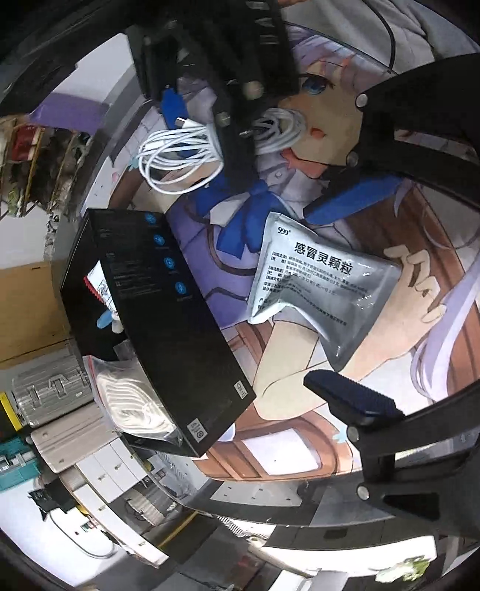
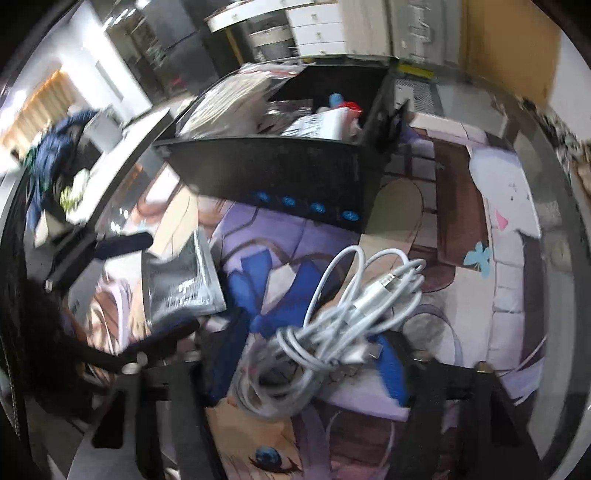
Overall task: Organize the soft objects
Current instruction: 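Grasp the grey medicine packet with the left gripper while the right grasps the white cable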
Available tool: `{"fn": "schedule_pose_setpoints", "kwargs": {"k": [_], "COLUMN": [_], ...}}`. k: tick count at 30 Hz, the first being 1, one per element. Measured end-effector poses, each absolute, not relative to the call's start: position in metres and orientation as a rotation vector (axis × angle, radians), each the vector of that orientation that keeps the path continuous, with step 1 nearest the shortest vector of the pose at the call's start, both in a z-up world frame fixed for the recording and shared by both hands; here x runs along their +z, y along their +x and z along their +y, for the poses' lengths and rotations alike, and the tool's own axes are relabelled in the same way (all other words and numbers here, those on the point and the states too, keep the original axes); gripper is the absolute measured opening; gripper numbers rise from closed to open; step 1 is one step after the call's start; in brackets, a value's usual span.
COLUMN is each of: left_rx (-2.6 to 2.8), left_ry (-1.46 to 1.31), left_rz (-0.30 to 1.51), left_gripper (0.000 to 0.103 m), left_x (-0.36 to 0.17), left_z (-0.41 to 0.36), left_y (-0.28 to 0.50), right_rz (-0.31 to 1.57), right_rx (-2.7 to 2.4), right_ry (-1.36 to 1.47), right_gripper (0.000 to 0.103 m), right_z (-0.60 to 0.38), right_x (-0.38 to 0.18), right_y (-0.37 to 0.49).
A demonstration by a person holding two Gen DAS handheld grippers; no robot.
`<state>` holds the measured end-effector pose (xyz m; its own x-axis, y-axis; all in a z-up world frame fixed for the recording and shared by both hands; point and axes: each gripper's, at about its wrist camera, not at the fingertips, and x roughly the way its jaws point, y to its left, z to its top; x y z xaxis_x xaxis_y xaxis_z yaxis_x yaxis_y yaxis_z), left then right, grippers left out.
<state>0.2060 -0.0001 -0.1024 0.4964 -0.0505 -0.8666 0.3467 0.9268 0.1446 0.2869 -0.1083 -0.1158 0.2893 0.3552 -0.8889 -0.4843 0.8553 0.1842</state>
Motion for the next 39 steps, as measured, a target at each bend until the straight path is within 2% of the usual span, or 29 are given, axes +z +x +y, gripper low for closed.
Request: {"fn": "schedule_pose_setpoints", "kwargs": {"k": [2,5,7,10,12,17,19,26,33,39], "left_rx": [-0.256,-0.259,-0.251,-0.219,-0.228,-0.266,-0.256,-0.230,-0.221,-0.184], "left_ry": [0.294,0.216,0.133,0.132,0.118,0.097,0.130,0.189,0.209,0.223], "left_rz": [1.047,1.096,1.131,1.118,1.119,1.107,1.082,1.062,1.047,1.033], "left_gripper": [0.082,0.080,0.065,0.063,0.063,0.078,0.078,0.079,0.079,0.078], "left_x": [-0.104,-0.107,-0.106,-0.103,-0.102,-0.100,-0.096,-0.098,-0.101,-0.104], "left_z": [0.002,0.010,0.023,0.029,0.032,0.029,0.024,0.014,0.013,0.008], "left_y": [0.210,0.214,0.217,0.213,0.211,0.209,0.208,0.215,0.216,0.220], "right_rz": [1.153,1.142,1.130,1.124,1.118,1.131,1.117,1.126,1.066,1.118], "right_rx": [0.611,0.675,0.677,0.651,0.618,0.585,0.569,0.609,0.586,0.588], "right_ry": [-0.126,-0.140,-0.180,-0.196,-0.165,-0.051,-0.034,-0.074,-0.085,-0.111], "right_gripper": [0.041,0.039,0.039,0.039,0.041,0.071,0.075,0.075,0.075,0.075], "right_z": [-0.106,-0.101,-0.096,-0.096,-0.101,-0.113,-0.114,-0.093,-0.102,-0.103], "right_x": [-0.113,-0.108,-0.108,-0.107,-0.104,-0.103,-0.101,-0.110,-0.090,-0.103], "right_y": [0.281,0.271,0.266,0.267,0.270,0.278,0.283,0.293,0.277,0.270]}}
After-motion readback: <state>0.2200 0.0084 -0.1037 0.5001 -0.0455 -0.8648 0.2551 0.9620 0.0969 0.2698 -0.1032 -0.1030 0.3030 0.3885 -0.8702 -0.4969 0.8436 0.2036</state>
